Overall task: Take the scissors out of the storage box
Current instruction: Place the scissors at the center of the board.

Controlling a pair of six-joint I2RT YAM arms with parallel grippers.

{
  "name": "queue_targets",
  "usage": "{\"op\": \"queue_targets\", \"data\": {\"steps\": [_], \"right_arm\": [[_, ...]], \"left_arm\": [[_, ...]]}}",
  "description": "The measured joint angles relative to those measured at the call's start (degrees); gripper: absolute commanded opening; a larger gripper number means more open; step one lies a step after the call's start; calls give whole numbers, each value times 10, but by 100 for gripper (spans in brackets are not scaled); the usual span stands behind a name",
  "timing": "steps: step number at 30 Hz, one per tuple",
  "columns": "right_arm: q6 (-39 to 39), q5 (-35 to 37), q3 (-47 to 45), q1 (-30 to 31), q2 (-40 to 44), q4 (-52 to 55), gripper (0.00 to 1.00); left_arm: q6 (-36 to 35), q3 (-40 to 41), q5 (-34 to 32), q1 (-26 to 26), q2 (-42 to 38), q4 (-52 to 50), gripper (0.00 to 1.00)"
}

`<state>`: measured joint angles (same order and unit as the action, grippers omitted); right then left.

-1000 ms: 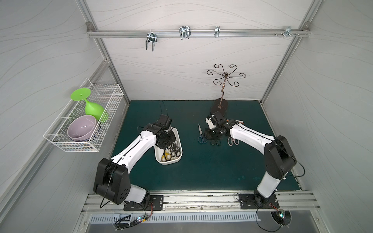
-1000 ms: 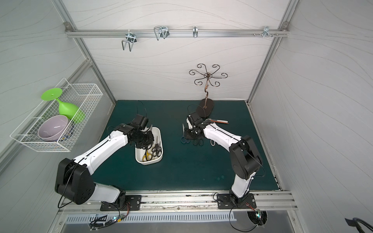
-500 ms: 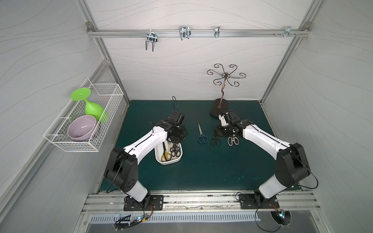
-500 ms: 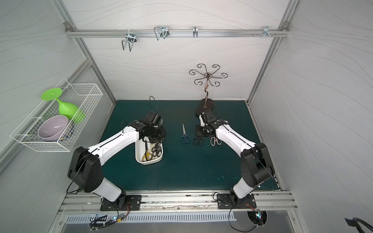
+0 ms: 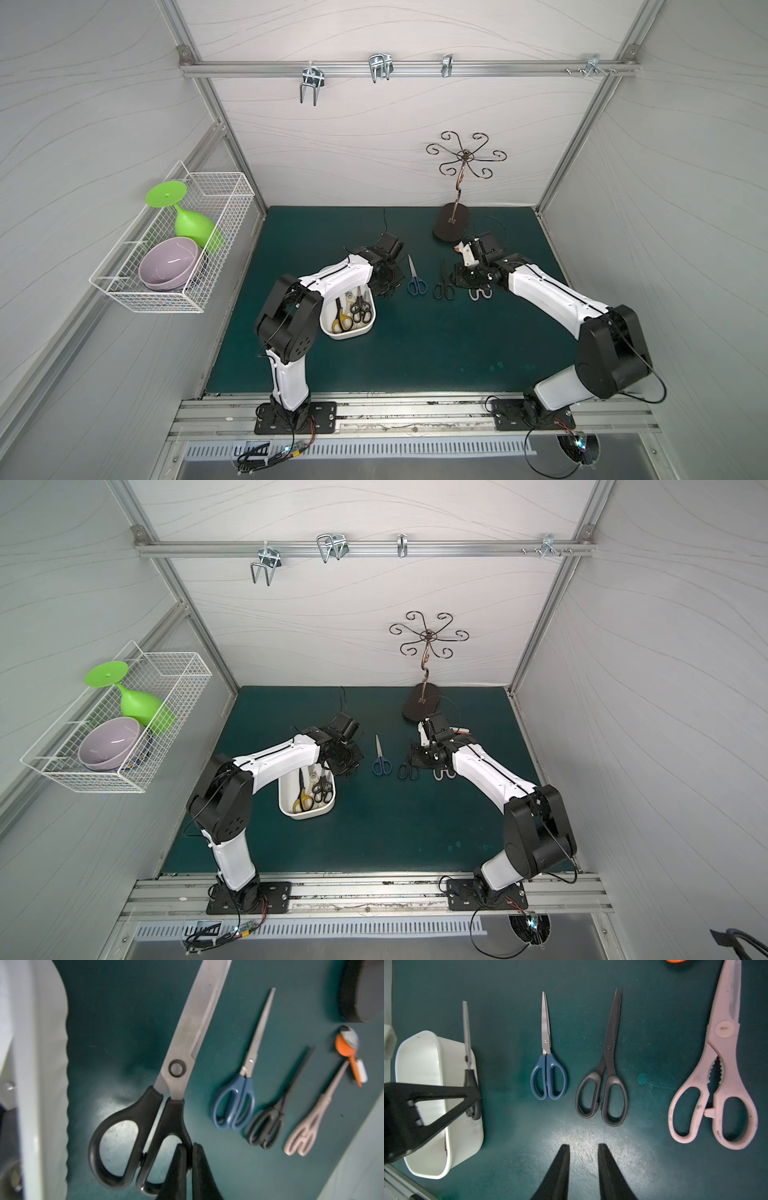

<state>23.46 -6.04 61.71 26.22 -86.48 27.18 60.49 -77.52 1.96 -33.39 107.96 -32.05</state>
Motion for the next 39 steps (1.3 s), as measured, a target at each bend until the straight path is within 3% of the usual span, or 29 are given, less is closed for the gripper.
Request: {"op": "queue_targets", "data": {"steps": [21, 22, 24, 28, 39], "right_arm": [[0, -14, -28, -2, 1, -27, 28], [0, -15, -28, -3, 1, -28, 28], [0, -15, -28, -5, 1, -28, 28], [0, -15, -28, -8, 1, -28, 28], [0, -20, -28, -9, 1, -28, 28]], "left_arm": [[13, -79, -31, -8, 121, 2, 0], [13, -79, -31, -8, 122, 2, 3], [13, -80, -31, -9, 123, 2, 18], [14, -82, -27, -9, 125, 13, 34], [8, -86, -24, -9, 125, 21, 43]]}}
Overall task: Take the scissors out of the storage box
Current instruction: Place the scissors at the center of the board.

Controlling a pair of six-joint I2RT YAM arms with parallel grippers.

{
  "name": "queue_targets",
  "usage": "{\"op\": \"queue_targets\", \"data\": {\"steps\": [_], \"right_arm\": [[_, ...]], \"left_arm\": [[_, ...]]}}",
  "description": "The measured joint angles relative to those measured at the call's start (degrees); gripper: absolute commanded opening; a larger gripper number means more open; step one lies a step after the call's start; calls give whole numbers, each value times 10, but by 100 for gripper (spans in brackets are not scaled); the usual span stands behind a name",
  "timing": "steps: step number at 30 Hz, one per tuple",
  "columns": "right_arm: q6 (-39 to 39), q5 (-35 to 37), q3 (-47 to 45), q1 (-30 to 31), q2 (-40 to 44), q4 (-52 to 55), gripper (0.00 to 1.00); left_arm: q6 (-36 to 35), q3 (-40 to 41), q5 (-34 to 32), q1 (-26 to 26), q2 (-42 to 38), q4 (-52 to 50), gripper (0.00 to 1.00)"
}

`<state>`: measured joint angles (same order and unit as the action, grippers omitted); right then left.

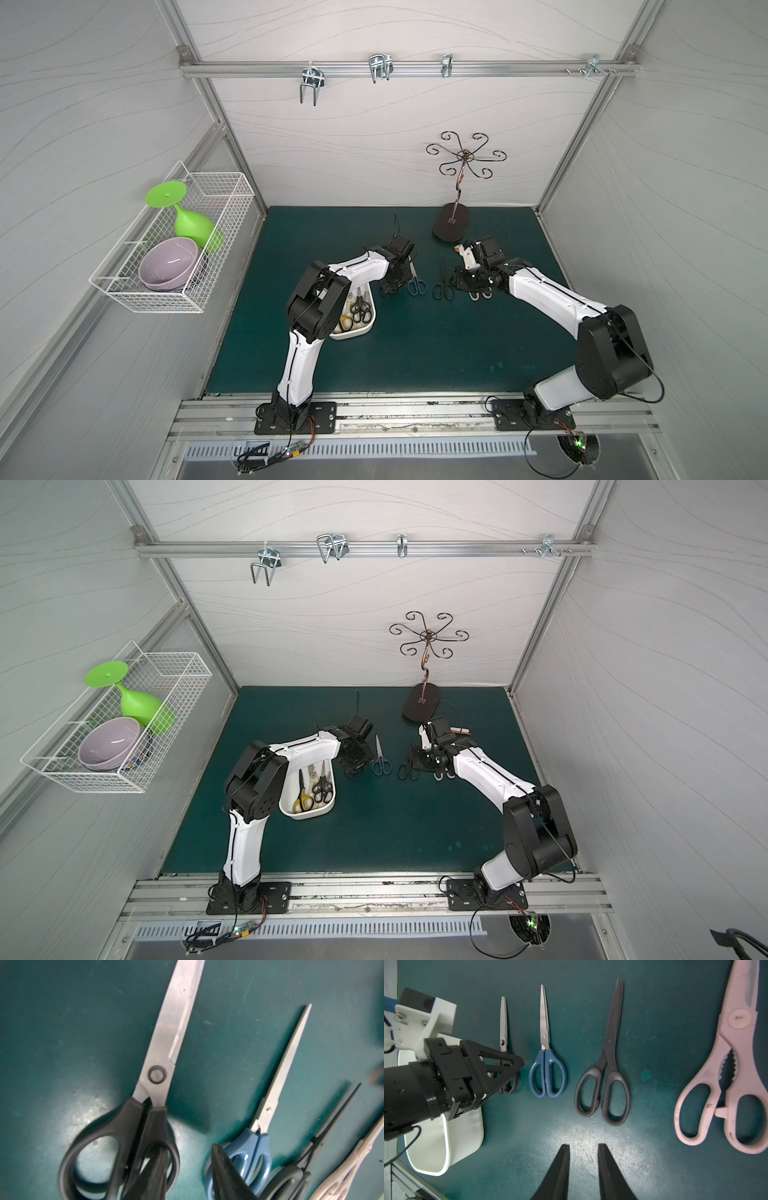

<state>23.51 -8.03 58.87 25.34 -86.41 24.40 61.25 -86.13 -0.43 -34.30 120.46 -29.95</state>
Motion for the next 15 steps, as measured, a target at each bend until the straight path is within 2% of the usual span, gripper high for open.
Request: {"op": "queue_targets", "data": {"steps": [7, 15], "right_arm": [[0, 6, 10, 2, 0, 6, 28], [-5, 35, 55, 34, -10, 21, 28]], "left_arm": [[-23, 0, -3, 0, -18, -16, 44], [-49, 5, -3, 0, -105, -19, 44]]}}
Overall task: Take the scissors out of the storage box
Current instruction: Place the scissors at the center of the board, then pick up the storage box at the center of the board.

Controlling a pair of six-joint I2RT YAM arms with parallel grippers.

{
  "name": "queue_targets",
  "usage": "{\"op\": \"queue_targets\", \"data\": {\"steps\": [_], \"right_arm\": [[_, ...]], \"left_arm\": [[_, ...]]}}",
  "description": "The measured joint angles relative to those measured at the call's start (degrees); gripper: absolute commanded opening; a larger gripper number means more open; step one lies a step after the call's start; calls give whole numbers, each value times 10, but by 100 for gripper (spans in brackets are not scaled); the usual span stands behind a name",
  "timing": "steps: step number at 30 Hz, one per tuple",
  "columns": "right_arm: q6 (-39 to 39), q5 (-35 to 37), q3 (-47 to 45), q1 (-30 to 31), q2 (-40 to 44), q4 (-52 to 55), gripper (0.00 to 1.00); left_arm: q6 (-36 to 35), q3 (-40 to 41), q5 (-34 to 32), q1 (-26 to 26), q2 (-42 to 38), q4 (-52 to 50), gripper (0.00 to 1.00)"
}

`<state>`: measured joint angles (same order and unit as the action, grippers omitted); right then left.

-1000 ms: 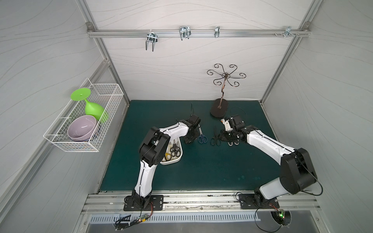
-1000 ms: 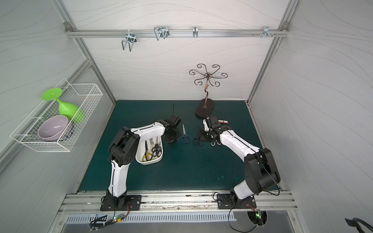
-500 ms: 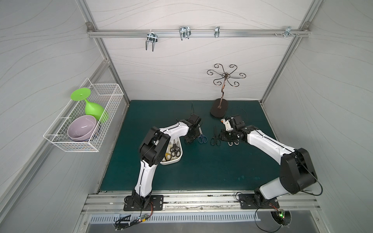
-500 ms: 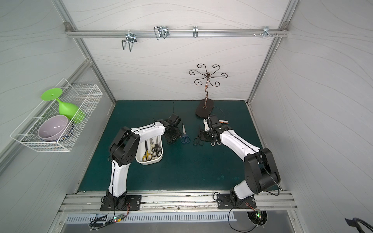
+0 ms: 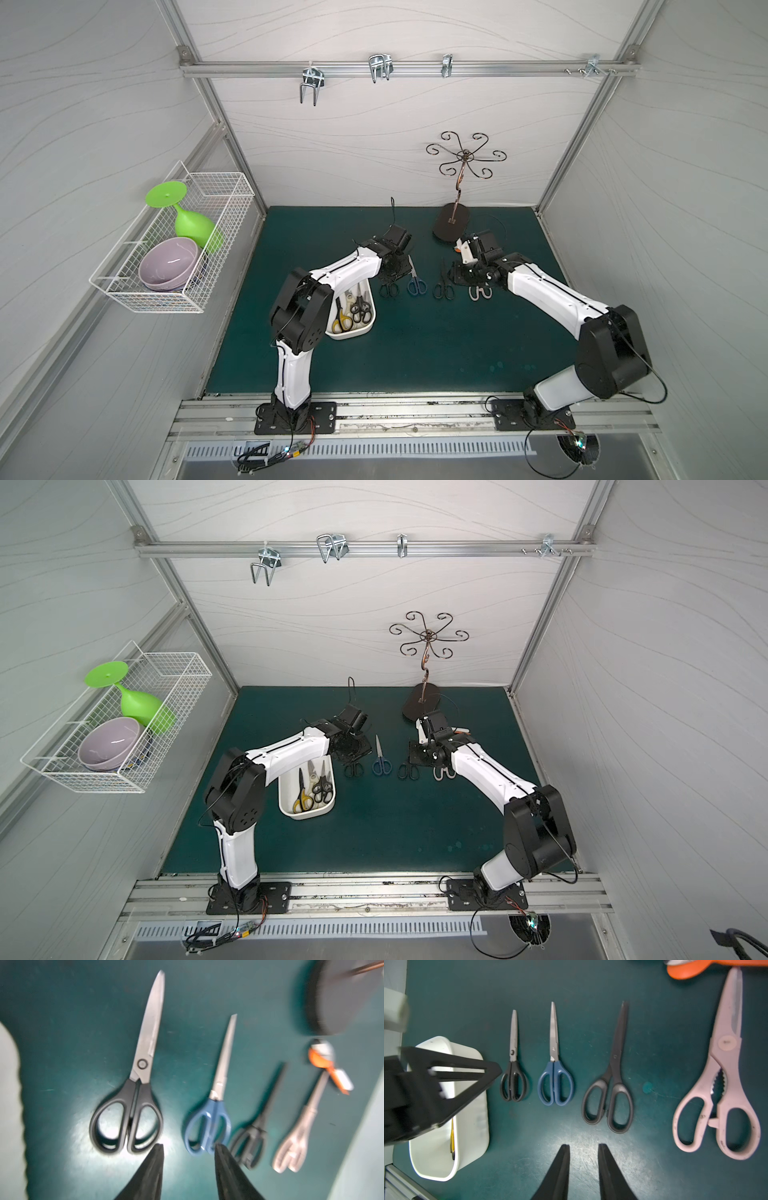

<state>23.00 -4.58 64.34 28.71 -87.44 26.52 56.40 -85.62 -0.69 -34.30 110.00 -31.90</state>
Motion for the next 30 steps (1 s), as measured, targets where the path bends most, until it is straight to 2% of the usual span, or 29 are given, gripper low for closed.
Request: {"op": "queue_targets", "data": {"steps": [8, 15, 21, 26, 30], "right_arm": [[-6, 17, 60, 95, -44, 14, 28], [-16, 21, 140, 199, -121, 13, 28], [-20, 15, 214, 252, -193, 9, 28], [-20, 10, 265, 272, -239, 11, 29], [-19, 8, 275, 274, -245, 17, 29]], "left_arm": [[-34, 58, -11, 25, -109, 21, 44], [-72, 176, -10, 144, -229, 29, 46], [-105, 271, 10, 246, -322, 17, 48], [-133, 313, 42, 295, -338, 8, 46], [-154, 351, 87, 346, -335, 7, 45]]}}
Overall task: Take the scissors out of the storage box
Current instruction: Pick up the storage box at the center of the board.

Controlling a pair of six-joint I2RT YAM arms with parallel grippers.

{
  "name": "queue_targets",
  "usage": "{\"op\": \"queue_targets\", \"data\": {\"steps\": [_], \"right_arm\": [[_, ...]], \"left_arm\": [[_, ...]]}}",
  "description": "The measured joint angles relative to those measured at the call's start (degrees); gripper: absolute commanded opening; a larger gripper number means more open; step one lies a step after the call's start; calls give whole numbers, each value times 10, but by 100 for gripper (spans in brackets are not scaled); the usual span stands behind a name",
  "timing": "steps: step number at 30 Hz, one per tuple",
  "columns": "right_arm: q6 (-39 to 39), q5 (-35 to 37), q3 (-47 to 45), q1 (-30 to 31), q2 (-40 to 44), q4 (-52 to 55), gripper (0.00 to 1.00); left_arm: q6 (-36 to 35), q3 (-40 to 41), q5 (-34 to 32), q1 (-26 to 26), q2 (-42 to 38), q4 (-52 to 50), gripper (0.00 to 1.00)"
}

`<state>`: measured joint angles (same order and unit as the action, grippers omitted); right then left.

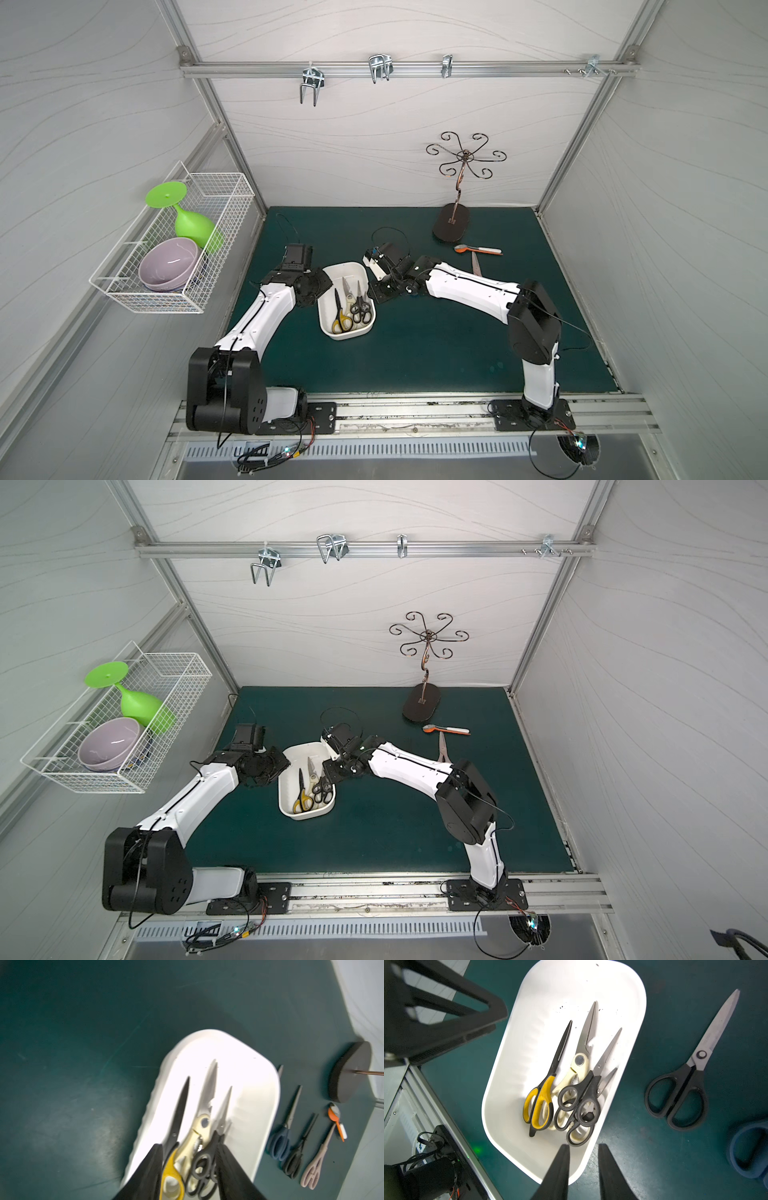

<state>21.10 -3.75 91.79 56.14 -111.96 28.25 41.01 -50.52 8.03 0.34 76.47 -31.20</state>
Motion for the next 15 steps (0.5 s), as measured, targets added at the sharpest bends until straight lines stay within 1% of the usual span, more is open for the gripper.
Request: {"op": "queue_targets", "data": {"steps": [4, 7, 15], "right_arm": [[0, 1, 1, 0, 0, 4, 29], [0, 1, 1, 0, 0, 5, 29], [0, 1, 1, 0, 0, 6, 29]], "left_arm": [[-26, 5, 14, 37, 19, -15, 44], [-41, 5, 15, 39, 30, -23, 42], [-78, -10, 14, 38, 64, -28, 31]]}}
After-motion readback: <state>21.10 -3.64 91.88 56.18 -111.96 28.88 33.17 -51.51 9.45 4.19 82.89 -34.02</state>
